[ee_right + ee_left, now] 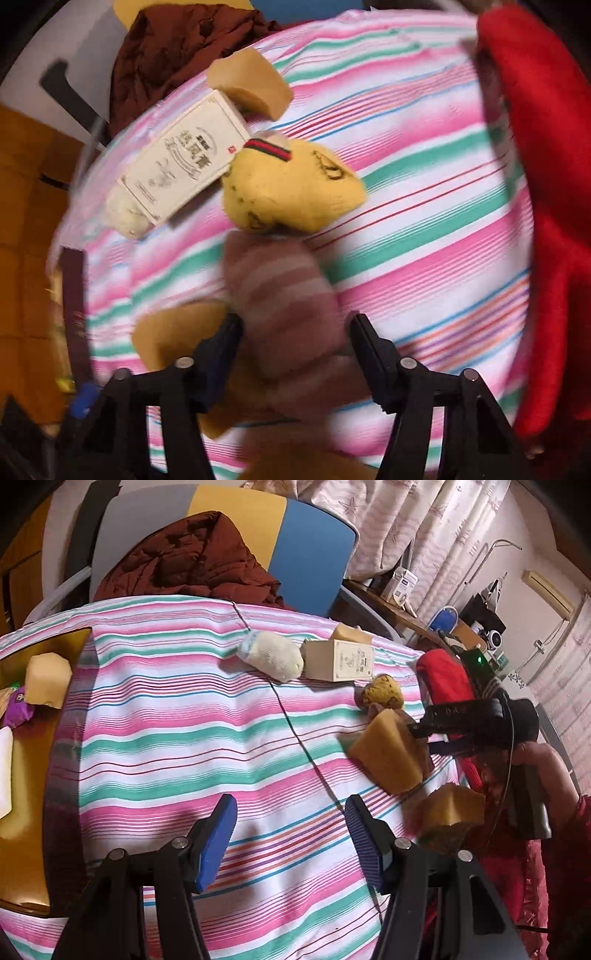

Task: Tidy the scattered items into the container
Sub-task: 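Grasp the pink striped sock with the right tool while the left reaches a large tan sponge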

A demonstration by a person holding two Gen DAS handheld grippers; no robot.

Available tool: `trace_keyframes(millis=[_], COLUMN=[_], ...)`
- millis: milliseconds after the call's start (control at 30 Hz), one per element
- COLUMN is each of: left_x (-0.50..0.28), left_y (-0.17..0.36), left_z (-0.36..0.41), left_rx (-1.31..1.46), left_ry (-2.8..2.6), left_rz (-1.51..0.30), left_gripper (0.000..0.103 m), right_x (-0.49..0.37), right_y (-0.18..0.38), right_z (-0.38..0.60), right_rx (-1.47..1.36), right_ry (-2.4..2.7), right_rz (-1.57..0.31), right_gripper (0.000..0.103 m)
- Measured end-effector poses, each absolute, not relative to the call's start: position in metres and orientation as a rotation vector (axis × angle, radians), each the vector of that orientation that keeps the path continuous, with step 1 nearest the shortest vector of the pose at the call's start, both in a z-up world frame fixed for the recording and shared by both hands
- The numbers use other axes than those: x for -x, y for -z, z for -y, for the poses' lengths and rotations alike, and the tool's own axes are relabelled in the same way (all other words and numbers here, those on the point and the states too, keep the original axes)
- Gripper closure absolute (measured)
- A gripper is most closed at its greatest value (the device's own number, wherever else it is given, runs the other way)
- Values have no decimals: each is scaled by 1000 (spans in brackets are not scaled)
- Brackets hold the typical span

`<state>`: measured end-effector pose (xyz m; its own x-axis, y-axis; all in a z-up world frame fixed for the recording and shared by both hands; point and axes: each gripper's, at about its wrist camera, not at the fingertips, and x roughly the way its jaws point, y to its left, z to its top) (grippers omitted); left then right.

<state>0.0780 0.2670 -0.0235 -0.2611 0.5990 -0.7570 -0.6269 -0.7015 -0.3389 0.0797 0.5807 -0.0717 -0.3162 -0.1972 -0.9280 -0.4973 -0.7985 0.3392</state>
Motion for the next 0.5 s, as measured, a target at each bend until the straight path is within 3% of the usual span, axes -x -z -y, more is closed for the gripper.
trace_keyframes(millis=[33, 67, 167, 500], left_x=[-78, -78, -79, -85], left_y=[24, 25, 26, 21], left_z=[-269, -271, -279, -336], left_rx=[1198, 1201, 1207, 1115], left_ry=[-2018, -2016, -2000, -1953], left_rz=[-37, -37, -46, -142], left_gripper=[42, 42, 42, 39], right_x=[-79, -79, -76, -88], right_y=[70, 69, 75, 47], right_z=[-581, -580, -575, -581], right_rx=[1686, 1676, 1656, 1292], right_ry=[-2245, -2277, -2366, -2489], right_rz=[-901, -940, -1150, -1073], right_gripper=[56, 62, 63, 63])
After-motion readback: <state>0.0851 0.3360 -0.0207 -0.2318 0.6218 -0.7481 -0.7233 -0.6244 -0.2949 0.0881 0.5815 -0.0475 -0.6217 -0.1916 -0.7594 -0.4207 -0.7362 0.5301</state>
